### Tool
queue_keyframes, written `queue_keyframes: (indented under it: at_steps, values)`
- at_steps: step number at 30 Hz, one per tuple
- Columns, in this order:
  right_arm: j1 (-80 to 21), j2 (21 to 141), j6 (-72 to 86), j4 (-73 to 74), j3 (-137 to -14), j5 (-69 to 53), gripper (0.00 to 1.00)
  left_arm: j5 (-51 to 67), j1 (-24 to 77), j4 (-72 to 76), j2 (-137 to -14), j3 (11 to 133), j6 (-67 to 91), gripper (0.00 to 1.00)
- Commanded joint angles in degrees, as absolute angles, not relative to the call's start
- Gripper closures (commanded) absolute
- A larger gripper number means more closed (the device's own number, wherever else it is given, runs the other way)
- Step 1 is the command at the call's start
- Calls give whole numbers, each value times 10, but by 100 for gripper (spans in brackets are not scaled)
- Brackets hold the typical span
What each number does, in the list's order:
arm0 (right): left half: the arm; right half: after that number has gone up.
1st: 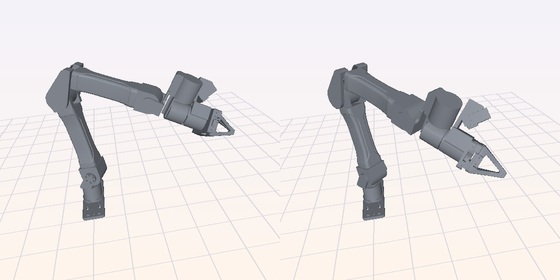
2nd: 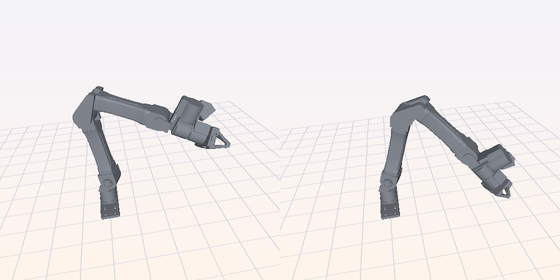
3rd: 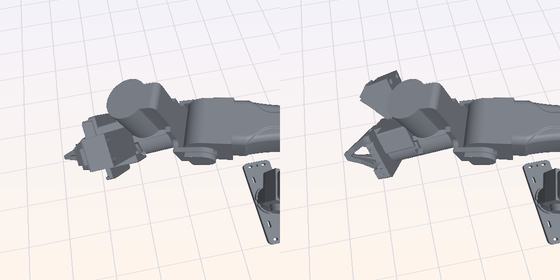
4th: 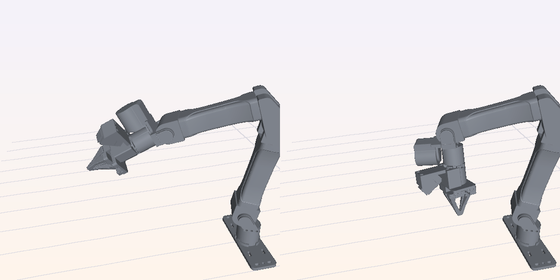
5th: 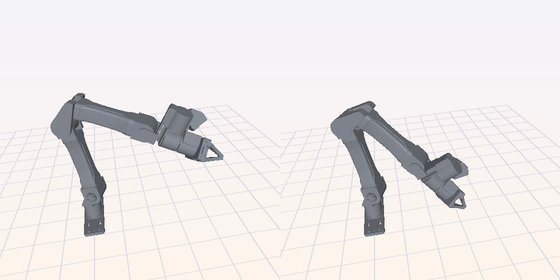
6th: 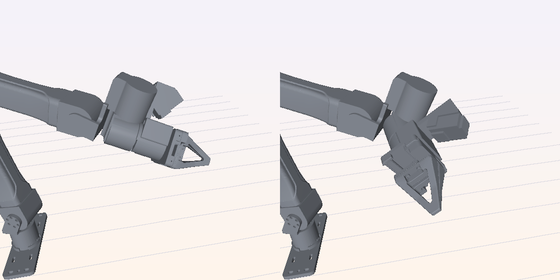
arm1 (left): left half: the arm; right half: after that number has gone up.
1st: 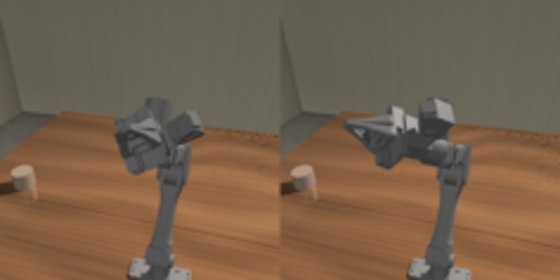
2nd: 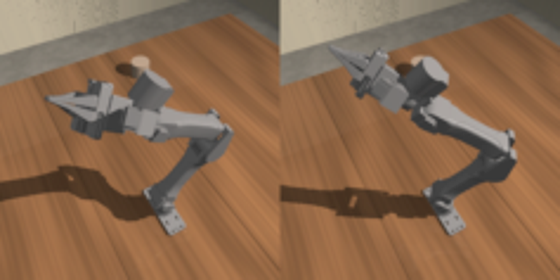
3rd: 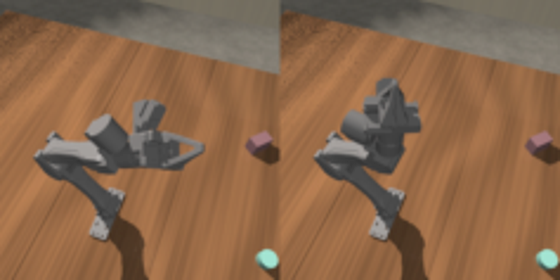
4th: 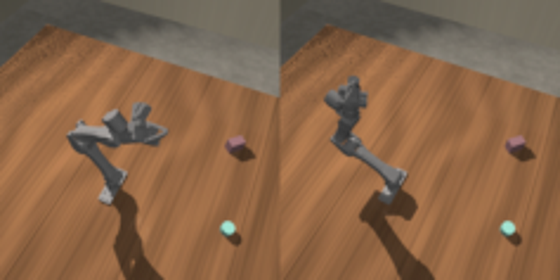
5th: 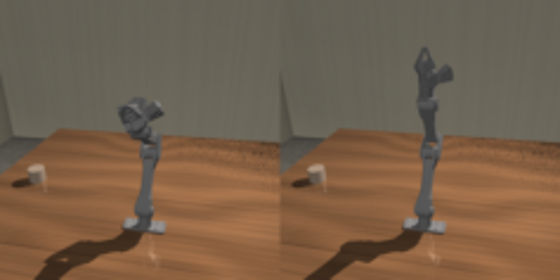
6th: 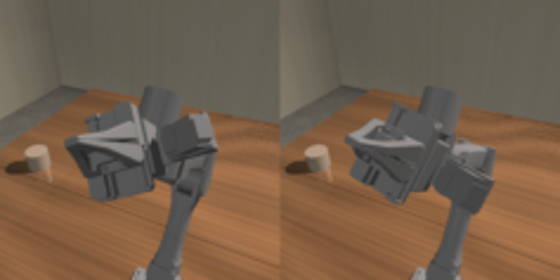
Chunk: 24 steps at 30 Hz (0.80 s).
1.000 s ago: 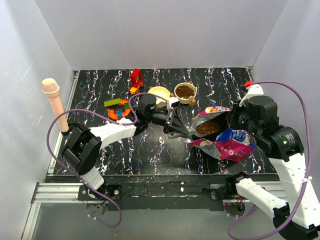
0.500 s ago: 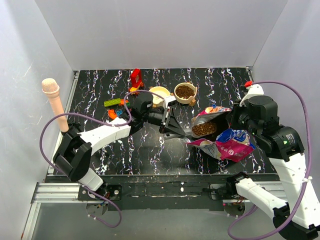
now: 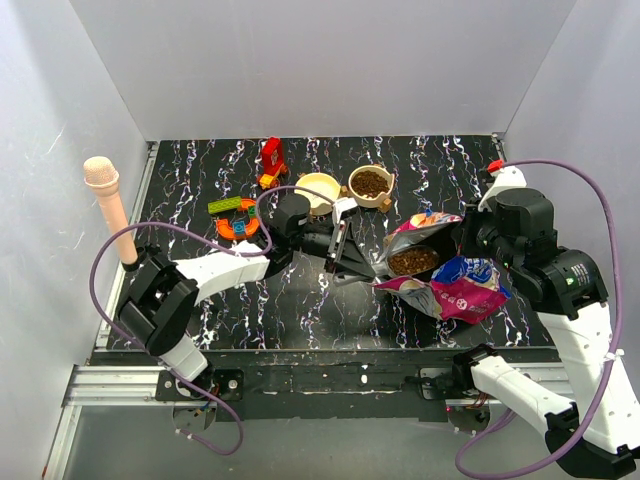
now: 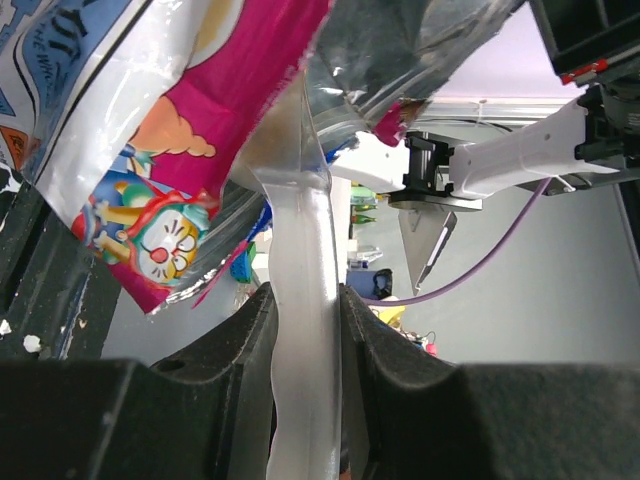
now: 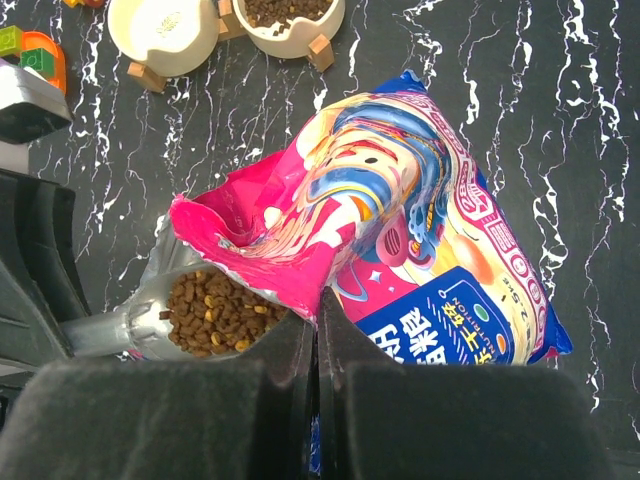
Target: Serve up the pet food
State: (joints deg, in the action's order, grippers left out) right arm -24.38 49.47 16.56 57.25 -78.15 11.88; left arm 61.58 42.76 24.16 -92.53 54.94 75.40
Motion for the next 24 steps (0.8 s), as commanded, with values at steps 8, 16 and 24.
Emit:
queue_keyframes:
  at_steps: [8, 16, 24]
  values:
    - [-243, 463, 171, 488, -816, 117, 99, 627, 411, 251, -845, 546, 739, 100]
    - [-243, 460, 181, 488, -806, 159, 99, 656, 396, 231, -785, 511, 749, 100]
    - [-243, 465, 192, 504, -806, 197, 99, 646, 382, 193, -748, 526, 745, 100]
